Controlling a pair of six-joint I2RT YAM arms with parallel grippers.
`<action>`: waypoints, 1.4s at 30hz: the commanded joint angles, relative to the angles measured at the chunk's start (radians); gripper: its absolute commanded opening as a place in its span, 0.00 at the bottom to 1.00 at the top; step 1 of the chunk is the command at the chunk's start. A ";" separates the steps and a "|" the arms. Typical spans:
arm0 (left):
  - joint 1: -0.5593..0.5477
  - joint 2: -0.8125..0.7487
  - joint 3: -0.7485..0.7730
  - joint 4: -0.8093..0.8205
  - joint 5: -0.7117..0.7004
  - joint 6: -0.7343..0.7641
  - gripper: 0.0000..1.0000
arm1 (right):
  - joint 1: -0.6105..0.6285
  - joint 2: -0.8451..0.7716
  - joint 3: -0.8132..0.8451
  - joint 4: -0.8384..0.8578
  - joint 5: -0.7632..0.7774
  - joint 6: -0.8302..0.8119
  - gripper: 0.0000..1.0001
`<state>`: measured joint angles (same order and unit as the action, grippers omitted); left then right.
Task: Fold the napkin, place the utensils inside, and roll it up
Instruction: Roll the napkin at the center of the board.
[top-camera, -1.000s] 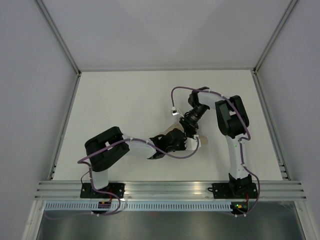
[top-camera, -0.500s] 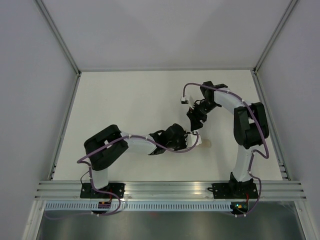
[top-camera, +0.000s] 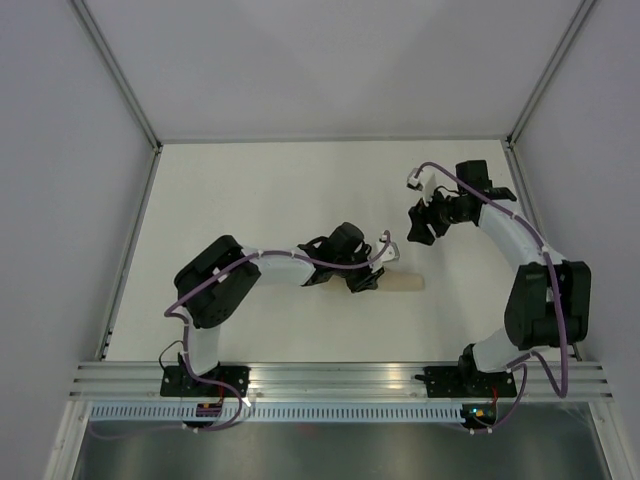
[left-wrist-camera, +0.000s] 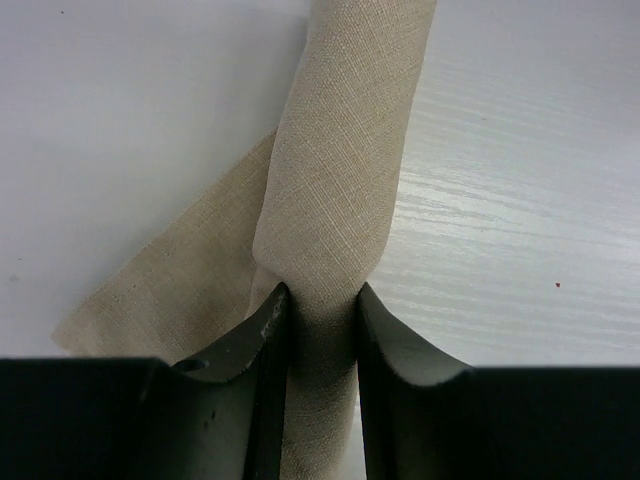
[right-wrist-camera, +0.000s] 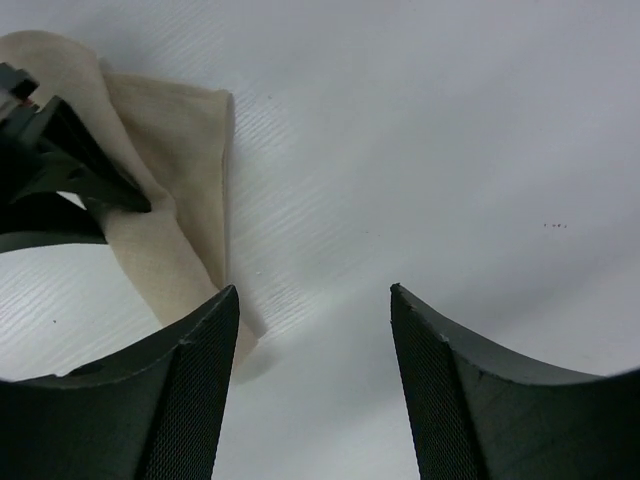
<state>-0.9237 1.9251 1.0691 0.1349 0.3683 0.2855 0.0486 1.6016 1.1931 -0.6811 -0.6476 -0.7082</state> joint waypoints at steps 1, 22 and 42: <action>0.028 0.098 0.011 -0.204 0.096 -0.091 0.02 | 0.011 -0.136 -0.102 0.080 -0.038 -0.029 0.68; 0.125 0.273 0.261 -0.524 0.239 -0.166 0.02 | 0.368 -0.430 -0.572 0.334 0.186 -0.171 0.66; 0.135 0.328 0.335 -0.600 0.307 -0.195 0.02 | 0.589 -0.272 -0.676 0.627 0.493 -0.162 0.60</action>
<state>-0.7753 2.1567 1.4467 -0.2962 0.7456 0.1188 0.6273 1.3033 0.5274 -0.0975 -0.2165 -0.8619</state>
